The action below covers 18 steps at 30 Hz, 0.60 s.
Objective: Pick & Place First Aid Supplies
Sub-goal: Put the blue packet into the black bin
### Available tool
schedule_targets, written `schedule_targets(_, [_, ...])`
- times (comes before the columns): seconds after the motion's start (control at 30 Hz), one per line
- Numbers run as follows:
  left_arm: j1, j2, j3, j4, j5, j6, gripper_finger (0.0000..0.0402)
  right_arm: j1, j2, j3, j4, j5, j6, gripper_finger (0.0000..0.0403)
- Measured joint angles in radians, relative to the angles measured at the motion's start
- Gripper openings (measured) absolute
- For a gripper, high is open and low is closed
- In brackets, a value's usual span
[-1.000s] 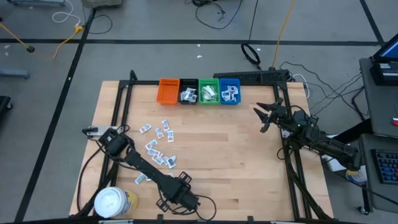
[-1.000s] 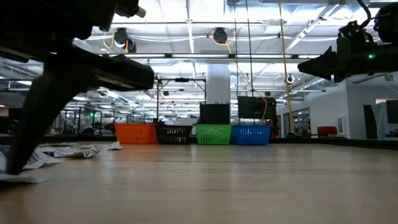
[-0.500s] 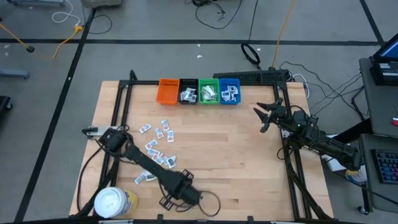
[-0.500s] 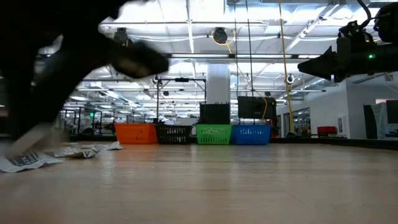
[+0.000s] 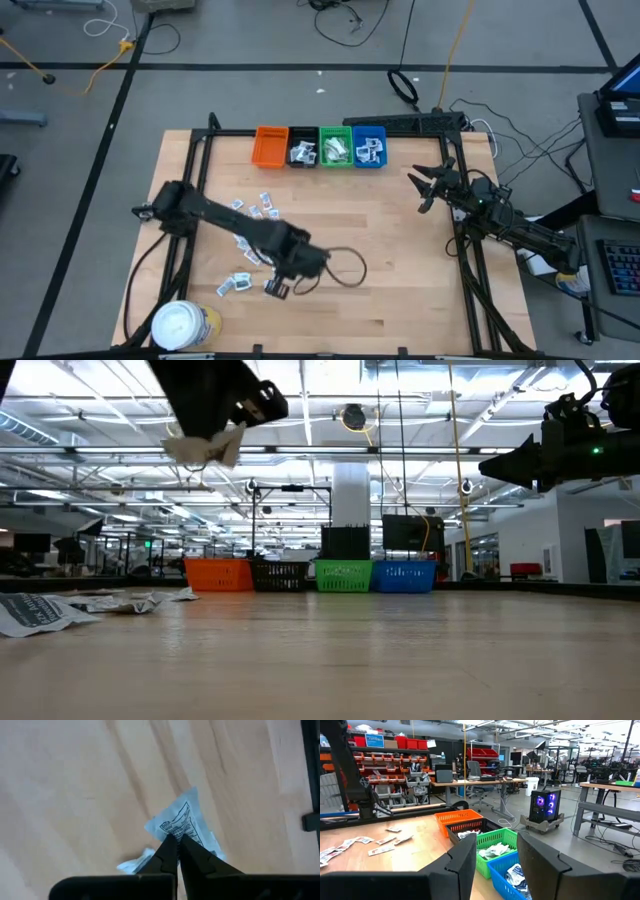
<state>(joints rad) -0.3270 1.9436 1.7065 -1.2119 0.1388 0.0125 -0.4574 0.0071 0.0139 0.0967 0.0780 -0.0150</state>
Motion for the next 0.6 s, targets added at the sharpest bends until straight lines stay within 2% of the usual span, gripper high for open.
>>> schedule_targets(0.2, [0.142,-0.029,0.001,-0.075,0.081,-0.07,0.0003,0.0,0.0,0.0,0.0,0.0,0.0,0.0139])
schedule_targets(0.6, [0.473,-0.029,0.001,-0.123,0.089,-0.093,0.0002,0.0,0.0,0.0,0.0,0.0,0.0,0.0139])
